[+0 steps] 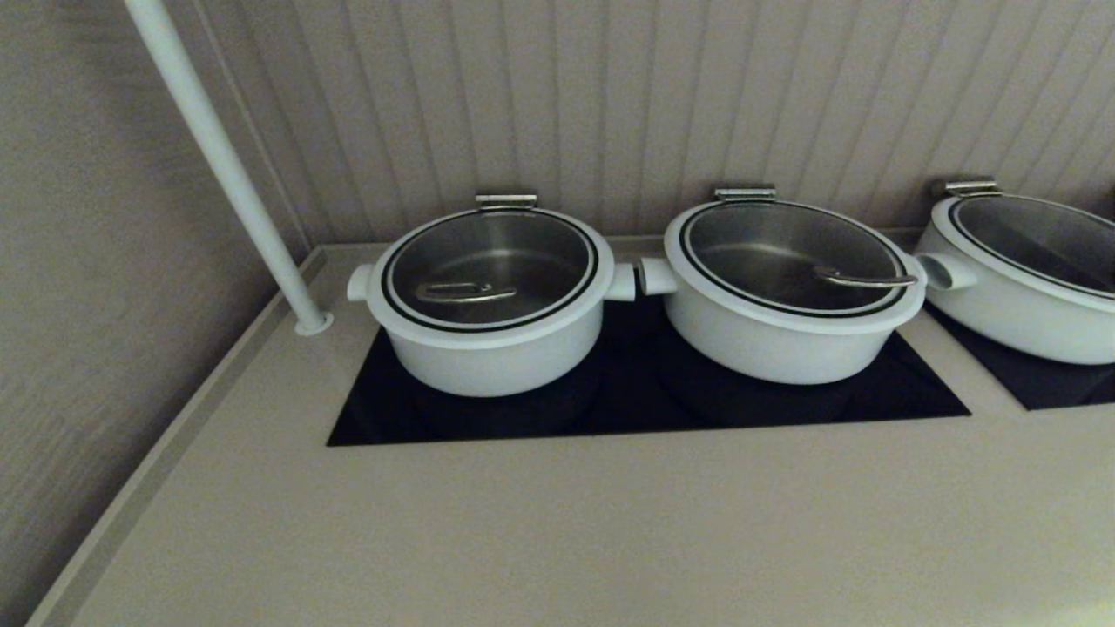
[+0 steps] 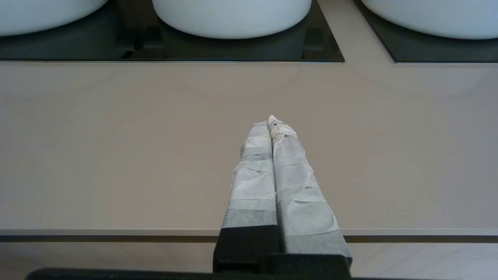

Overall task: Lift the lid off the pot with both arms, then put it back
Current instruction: Open the food pot lid a small opening with the left arm

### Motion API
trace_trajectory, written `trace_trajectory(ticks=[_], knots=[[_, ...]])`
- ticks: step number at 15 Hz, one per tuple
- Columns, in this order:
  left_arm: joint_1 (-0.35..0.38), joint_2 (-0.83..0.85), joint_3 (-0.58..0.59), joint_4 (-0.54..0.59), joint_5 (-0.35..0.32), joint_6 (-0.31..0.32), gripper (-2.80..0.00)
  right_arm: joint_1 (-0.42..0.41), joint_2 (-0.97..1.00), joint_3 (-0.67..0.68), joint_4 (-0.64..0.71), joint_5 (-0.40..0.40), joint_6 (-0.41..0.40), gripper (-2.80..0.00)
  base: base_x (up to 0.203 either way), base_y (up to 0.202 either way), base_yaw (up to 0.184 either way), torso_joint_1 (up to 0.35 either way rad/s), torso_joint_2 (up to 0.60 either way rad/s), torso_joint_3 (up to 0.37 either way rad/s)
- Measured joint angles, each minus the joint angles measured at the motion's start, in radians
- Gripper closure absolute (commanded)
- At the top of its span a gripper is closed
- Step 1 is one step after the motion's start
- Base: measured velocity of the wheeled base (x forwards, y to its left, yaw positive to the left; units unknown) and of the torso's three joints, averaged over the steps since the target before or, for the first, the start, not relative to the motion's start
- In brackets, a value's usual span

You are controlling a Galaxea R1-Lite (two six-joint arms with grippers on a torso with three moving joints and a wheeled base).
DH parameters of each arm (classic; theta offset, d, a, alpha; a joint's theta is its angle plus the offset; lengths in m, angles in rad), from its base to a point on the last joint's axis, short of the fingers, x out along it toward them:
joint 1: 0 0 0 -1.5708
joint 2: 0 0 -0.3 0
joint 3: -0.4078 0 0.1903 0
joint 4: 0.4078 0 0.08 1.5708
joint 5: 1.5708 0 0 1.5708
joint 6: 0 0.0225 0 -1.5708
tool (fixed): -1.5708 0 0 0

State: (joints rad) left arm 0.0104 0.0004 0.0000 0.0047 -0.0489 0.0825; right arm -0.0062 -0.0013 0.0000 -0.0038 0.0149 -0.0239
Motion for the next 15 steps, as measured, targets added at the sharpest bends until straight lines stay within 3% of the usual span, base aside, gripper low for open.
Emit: trace_trajectory(ticks=[7,13,15], knots=[[0.0,0.0,0.0,0.0,0.001,0.008,0.0,0.0,0.0,0.0,0.0,0.0,0.0,0.0,0.0,0.0,0.0,0.0,0.0,0.0],[-0.006,0.0,-0.009,-0.005,-0.015,0.138,0.0,0.0,0.0,0.0,0.0,0.0,0.0,0.0,0.0,0.0,0.0,0.0,0.0,0.0],[-0.006,0.0,-0.042,0.002,-0.041,0.15,0.0,0.0,0.0,0.0,0.0,0.0,0.0,0.0,0.0,0.0,0.0,0.0,0.0,0.0]])
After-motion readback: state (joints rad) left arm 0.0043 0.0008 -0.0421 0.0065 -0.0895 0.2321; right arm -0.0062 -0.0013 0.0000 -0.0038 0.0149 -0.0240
